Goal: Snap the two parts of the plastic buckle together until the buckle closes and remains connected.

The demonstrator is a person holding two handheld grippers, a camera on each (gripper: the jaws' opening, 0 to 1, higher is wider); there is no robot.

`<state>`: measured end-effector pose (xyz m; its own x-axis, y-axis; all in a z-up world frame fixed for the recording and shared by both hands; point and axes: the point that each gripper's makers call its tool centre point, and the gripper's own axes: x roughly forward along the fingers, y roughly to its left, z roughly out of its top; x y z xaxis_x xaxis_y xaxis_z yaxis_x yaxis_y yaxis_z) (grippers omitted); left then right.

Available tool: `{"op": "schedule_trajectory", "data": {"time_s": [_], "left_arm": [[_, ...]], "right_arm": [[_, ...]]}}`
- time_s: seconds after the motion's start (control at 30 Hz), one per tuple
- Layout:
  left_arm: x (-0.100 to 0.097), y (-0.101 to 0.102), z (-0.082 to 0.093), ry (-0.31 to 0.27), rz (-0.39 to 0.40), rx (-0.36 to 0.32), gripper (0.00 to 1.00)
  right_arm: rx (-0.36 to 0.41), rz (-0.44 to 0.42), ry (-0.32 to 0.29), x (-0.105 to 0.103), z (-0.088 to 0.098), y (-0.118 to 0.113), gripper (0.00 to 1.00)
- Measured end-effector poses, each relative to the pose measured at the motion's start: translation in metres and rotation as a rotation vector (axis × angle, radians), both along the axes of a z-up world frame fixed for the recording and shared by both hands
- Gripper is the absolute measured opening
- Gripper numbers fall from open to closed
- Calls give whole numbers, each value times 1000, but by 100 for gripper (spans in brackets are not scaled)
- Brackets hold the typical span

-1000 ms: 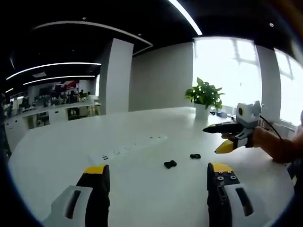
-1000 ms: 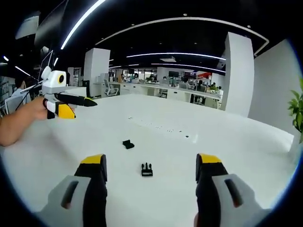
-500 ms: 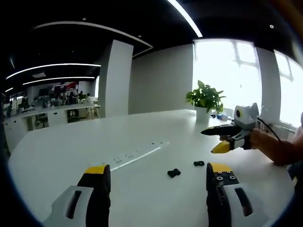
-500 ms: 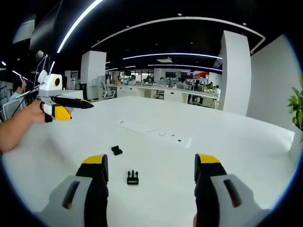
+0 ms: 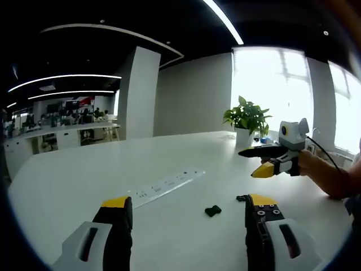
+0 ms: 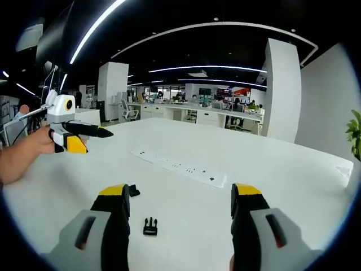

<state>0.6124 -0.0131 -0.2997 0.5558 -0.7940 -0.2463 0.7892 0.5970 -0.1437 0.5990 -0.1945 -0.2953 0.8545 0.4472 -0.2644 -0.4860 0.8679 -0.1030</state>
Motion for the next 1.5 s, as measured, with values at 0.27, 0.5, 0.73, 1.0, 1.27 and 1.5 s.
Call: {"op": "schedule_trajectory", "data": {"time_s": [0.27,0.5,0.73,1.0,1.27,1.5], "left_arm": [[9,-17,-5,23,-26,-8,83],[16,-36,-19,24,-94,43,82],[13,-57,-23,-8,-188,65,75],[11,-70,-29,-13,-264,99,71],[15,-73,-38,7,-284,110,71],[15,-70,-46,-5,-301,146,60]], "right_arm": [[-6,22,-2,5,2,6,73],[-75,63,29,4,-13,3,72],[-114,152,85,-5,-29,13,68],[-116,173,114,-7,-36,13,68],[-120,181,124,-8,-38,15,66],[-137,220,165,-14,-47,19,60]]}}
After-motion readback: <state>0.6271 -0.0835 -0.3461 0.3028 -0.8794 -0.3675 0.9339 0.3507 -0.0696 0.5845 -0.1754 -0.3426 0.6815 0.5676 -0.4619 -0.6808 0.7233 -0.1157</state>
